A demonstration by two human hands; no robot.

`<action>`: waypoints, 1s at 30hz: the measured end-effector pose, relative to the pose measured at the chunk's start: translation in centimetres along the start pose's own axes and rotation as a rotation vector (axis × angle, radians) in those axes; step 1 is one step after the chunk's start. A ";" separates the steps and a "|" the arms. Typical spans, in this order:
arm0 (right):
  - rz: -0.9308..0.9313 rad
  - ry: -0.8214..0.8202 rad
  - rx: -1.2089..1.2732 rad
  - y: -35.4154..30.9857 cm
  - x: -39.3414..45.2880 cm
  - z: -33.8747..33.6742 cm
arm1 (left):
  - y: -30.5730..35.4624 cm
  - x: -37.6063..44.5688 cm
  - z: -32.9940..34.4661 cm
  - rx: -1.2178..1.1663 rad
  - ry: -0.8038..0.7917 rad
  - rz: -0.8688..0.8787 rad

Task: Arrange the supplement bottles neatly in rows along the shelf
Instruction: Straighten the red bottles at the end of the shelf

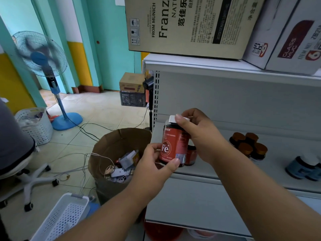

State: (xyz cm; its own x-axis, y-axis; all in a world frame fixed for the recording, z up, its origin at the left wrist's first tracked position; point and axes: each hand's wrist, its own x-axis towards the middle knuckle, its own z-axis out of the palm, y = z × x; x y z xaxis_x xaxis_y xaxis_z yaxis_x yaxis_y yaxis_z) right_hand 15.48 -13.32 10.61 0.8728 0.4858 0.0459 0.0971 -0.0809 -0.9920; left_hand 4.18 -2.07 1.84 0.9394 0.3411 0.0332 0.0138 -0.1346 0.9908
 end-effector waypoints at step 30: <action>0.009 -0.131 0.059 0.5 -0.1 -1.9 | 0.6 -0.9 1.5 -0.614 -0.190 -0.228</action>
State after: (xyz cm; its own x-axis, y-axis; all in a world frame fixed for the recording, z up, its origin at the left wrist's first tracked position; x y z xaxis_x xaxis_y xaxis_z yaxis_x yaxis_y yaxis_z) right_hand 16.37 -15.07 10.33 0.8034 0.5949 0.0247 0.0576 -0.0364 -0.9977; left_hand 3.84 -3.90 2.16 0.9807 0.1212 -0.1534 0.0747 0.4927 0.8670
